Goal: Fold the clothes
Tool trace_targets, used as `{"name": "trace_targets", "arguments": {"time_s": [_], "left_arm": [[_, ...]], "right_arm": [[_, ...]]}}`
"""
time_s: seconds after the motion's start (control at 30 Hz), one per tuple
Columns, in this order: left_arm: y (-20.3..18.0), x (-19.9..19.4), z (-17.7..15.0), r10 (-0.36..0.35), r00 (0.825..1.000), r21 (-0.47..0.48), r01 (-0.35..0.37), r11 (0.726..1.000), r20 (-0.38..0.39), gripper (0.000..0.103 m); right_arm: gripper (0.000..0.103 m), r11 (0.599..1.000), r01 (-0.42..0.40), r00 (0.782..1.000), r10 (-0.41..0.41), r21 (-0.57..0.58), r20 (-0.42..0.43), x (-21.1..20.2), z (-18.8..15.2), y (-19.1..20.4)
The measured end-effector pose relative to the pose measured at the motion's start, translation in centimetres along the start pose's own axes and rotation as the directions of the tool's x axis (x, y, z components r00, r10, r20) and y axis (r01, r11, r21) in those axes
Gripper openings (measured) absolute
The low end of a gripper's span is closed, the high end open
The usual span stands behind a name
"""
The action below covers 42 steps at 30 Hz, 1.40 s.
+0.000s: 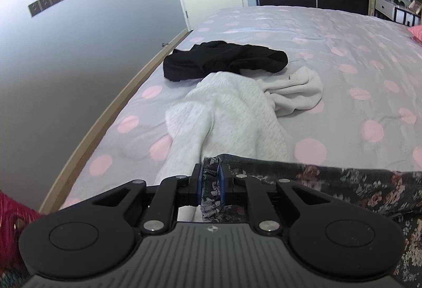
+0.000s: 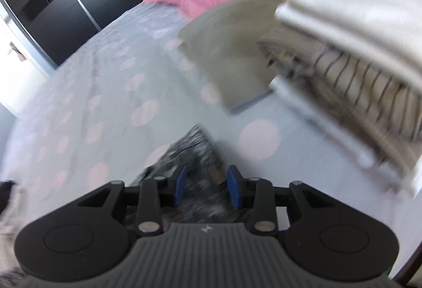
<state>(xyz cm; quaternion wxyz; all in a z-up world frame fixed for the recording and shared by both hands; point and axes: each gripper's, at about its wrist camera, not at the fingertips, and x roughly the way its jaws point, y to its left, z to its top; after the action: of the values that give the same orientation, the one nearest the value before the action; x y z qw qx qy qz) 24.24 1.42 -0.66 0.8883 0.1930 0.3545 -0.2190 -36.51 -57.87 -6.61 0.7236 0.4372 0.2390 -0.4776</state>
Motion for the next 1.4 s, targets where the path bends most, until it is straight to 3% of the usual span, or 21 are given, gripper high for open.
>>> {"name": "trace_targets", "arguments": {"time_s": [0.13,0.27,0.37,0.4,0.43,0.47,0.5,0.73,0.93,1.07,1.2,1.4], "left_arm": [[0.4,-0.4,-0.7,0.002,1.000,-0.011,-0.002,1.000,0.005,0.010],[0.6,-0.6,-1.0,0.003,1.000,-0.024,-0.003,1.000,0.013,0.010],[0.9,-0.8,-1.4,0.000,1.000,-0.041,0.001,0.999,0.025,0.010],[1.0,-0.8,-1.4,0.000,0.999,-0.048,0.002,0.999,0.032,0.010],[1.2,-0.9,-1.4,0.004,0.999,-0.054,-0.002,0.999,0.041,0.011],[1.2,-1.0,-1.2,0.011,0.999,-0.059,-0.008,0.998,0.052,0.010],[1.2,-1.1,-0.7,0.017,0.998,-0.064,-0.013,0.998,0.066,0.010],[0.5,-1.3,4.7,0.078,0.980,-0.116,-0.057,0.992,0.182,0.010],[1.4,-2.3,7.3,0.093,0.949,-0.182,-0.038,0.983,0.302,0.010],[2.2,-1.3,4.4,0.030,0.955,-0.119,0.006,0.993,0.297,0.010],[3.2,0.1,0.4,-0.023,0.973,-0.077,0.041,0.996,0.228,0.010],[4.5,-1.7,-3.1,-0.127,0.973,0.000,0.129,0.992,0.191,0.010]], "right_arm": [[0.064,0.994,-0.071,0.996,0.075,0.085,-0.050,0.2,0.4,0.7],[0.065,0.987,-0.067,0.991,0.083,0.149,-0.104,1.8,0.5,1.5],[0.054,0.974,-0.026,0.983,0.065,0.225,-0.170,3.6,-0.3,1.2],[0.041,0.969,-0.024,0.982,0.069,0.245,-0.177,4.0,-0.6,1.0],[0.020,0.966,-0.037,0.981,0.084,0.258,-0.173,4.3,-0.7,0.8],[0.011,0.964,-0.054,0.982,0.098,0.262,-0.161,4.4,-0.5,0.8],[0.009,0.964,-0.061,0.984,0.101,0.259,-0.145,4.3,-0.2,1.0],[0.006,0.978,-0.130,0.991,0.135,0.163,-0.015,2.8,4.7,6.4],[0.006,0.973,-0.203,0.977,0.195,0.106,0.082,1.4,8.7,11.2],[0.006,0.978,-0.198,0.980,0.195,0.069,0.044,1.2,7.8,10.1],[0.005,0.973,-0.181,0.980,0.192,0.144,-0.060,1.9,4.7,5.2],[0.005,0.981,-0.117,0.979,0.139,0.153,-0.146,-0.1,0.8,0.2]]}}
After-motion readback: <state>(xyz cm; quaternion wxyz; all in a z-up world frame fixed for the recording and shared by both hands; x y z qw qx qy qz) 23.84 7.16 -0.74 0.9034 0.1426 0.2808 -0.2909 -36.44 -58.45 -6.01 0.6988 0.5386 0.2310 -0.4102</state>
